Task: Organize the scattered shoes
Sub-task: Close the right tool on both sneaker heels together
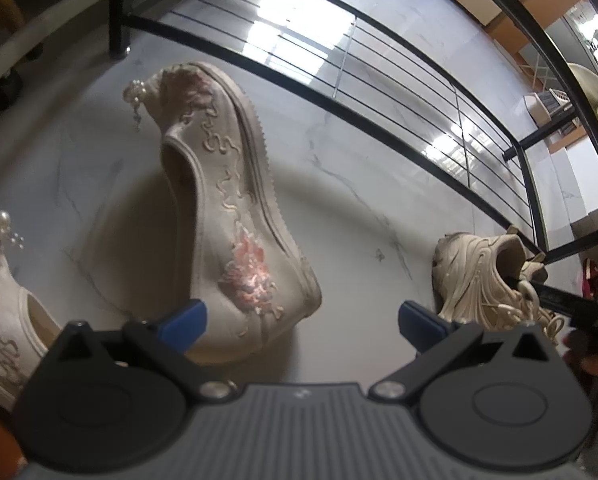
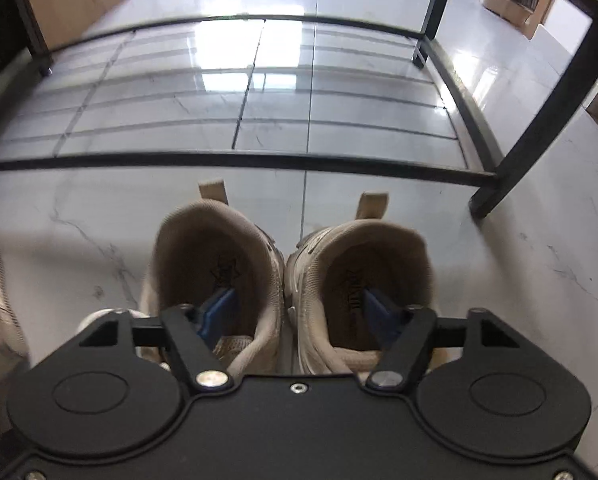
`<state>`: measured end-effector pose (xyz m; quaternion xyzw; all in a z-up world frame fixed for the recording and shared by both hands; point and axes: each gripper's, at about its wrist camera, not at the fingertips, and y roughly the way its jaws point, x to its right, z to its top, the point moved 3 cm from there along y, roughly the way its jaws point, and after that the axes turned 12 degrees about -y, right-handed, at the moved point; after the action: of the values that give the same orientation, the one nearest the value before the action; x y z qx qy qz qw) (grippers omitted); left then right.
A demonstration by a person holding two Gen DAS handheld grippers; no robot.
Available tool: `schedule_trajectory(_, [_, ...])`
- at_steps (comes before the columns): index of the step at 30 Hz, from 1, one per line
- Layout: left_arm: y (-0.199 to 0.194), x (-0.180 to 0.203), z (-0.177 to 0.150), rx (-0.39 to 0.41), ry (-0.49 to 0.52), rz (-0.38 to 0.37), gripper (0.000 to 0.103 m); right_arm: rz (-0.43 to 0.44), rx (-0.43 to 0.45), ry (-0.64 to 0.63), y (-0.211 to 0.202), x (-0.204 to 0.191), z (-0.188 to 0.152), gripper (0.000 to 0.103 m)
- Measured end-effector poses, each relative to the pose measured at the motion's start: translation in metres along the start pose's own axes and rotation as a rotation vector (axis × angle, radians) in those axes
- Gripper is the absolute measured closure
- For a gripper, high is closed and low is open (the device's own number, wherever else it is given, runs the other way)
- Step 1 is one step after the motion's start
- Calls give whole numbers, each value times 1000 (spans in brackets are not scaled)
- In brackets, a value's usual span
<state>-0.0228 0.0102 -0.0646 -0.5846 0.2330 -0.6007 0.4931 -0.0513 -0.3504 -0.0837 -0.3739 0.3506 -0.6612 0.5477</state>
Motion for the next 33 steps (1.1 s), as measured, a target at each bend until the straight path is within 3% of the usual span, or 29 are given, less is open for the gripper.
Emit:
schedule_trajectory(8, [7,5,4,-24,-7,-11,1,8,-34,71,28,9,5,37])
schedule_trajectory(18, [15,0,4,-48,-33,6,1,14,-37,40,45,4,6,18])
schedule_trajectory(23, [14,6,2,-25,16,27,1,29,-39,40,49,6,5,12])
schedule_trajectory(33, [13,4,2,-33,2,33,1,30,-35,37,50,4,3,10])
